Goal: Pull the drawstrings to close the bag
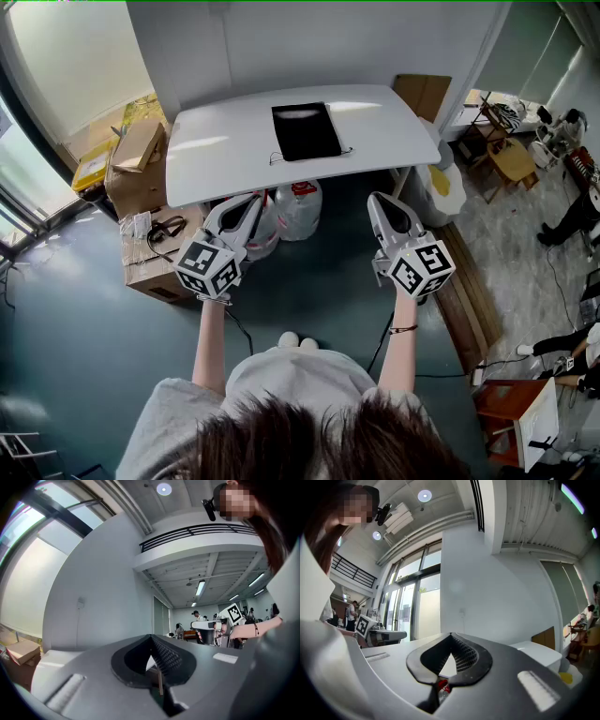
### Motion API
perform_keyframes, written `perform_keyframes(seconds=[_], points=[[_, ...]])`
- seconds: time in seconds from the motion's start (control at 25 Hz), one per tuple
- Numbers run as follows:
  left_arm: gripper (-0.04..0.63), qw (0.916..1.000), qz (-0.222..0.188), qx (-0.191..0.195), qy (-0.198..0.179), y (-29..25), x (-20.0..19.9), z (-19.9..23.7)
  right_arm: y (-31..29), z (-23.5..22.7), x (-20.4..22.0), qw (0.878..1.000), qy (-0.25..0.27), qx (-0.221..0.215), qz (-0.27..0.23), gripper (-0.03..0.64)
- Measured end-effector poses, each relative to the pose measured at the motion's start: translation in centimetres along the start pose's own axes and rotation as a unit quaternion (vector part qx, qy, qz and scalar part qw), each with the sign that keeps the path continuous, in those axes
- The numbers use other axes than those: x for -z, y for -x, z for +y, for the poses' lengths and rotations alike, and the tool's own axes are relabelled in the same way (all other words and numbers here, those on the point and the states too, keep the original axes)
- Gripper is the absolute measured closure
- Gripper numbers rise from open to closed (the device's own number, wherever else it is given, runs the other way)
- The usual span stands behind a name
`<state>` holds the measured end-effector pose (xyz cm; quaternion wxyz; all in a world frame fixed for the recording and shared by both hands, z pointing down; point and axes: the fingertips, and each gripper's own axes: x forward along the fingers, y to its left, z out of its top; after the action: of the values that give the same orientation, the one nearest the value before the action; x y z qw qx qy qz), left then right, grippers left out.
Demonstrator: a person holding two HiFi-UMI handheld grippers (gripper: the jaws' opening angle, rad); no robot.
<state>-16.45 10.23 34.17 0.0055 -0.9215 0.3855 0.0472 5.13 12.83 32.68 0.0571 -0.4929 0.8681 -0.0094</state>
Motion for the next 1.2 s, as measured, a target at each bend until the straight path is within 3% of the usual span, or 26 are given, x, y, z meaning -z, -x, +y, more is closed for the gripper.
perform_keyframes(seconds=[0.72,1.2], points=[[0.600,0.9999,0.000,-0.001,0.012,0.0,0.0,-1.4,1.0,-1.0,-0.1,1.000,0.000,-0.001,0.008,0.606],[0.600,0.9997,0.000,-0.018,0.019,-0.5,0.8,-2.6,1.0,-1.6,0.5,0.999,-0.007,-0.035,0.007,0.604]])
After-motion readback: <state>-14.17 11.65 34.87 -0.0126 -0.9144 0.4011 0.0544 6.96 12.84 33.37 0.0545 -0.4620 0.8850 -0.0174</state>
